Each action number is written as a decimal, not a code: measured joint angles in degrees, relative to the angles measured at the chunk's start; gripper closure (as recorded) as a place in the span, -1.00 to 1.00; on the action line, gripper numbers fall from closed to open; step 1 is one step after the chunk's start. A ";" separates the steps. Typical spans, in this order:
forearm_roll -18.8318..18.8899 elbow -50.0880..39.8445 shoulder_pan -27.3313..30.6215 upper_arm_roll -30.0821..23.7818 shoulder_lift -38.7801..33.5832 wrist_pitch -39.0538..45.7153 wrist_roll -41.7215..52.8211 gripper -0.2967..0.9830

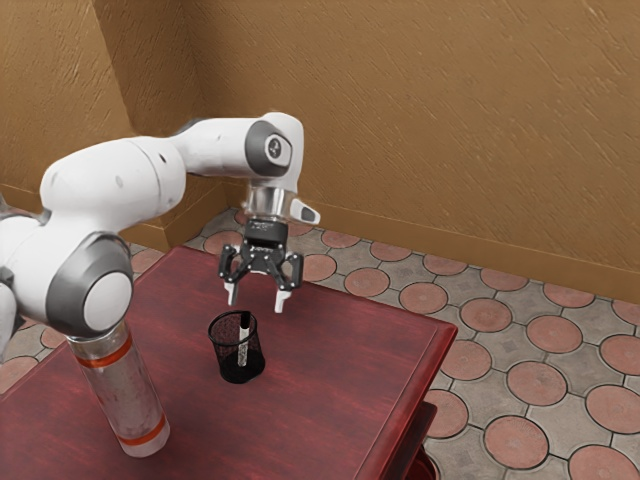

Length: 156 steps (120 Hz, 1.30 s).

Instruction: Take the marker out of the pen holder and place it to the left of the pen holder.

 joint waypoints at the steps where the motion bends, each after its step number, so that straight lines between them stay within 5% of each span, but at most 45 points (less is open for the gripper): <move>1: 0.00 -0.01 -0.02 0.00 0.03 -0.23 -0.10 -0.44; 28: 0.37 -1.51 -0.73 0.01 0.21 -5.63 -2.27 -0.39; 74: 1.00 -1.41 -0.12 0.21 1.11 -9.92 -4.40 0.16; 156: 0.59 0.36 0.31 0.35 1.01 -10.58 -5.74 0.64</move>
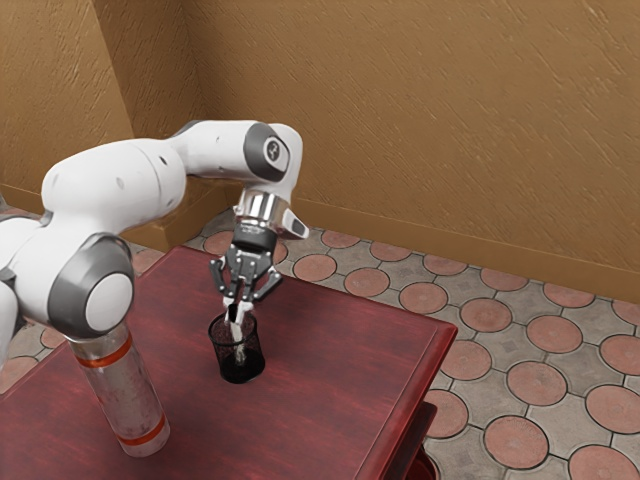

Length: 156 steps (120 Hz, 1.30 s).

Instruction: Take the marker out of the pen holder and place it to the left of the pen holder.

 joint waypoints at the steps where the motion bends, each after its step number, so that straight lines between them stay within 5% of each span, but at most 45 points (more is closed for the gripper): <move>1: 0.02 -0.01 -0.02 -0.05 -0.37 -0.09 0.00 0.64; 36: -0.12 -0.16 0.56 -0.27 -14.84 -4.11 -0.05 0.69; 75: -2.01 3.71 20.36 -5.65 -4.74 10.59 1.22 0.69; 106: -4.80 0.31 22.55 -5.37 -2.60 22.14 4.10 0.68; 156: -6.02 -4.41 23.65 -4.58 -3.80 25.32 7.32 0.38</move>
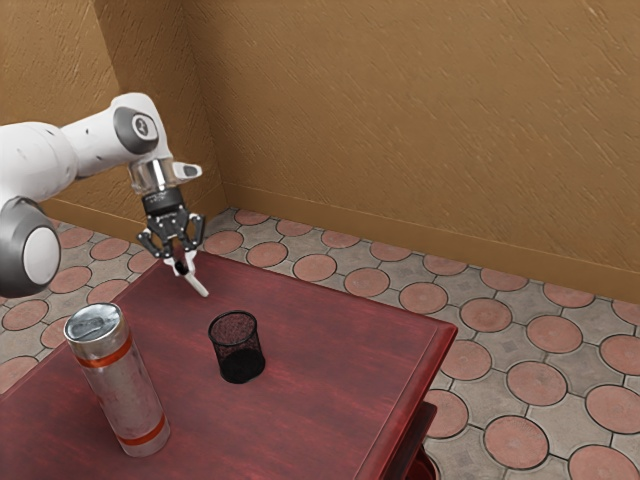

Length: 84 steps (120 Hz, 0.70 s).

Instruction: Take the marker out of the pen holder and place it to the left of the pen holder.

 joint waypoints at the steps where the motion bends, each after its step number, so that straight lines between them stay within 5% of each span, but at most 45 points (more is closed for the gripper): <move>1: -0.01 -0.09 0.01 0.00 0.00 0.01 0.04 0.37; 64: -4.84 -7.75 0.87 1.86 -1.26 -4.35 1.96 0.26; 84: 1.14 -15.11 -4.09 0.02 -22.13 0.34 3.67 -0.16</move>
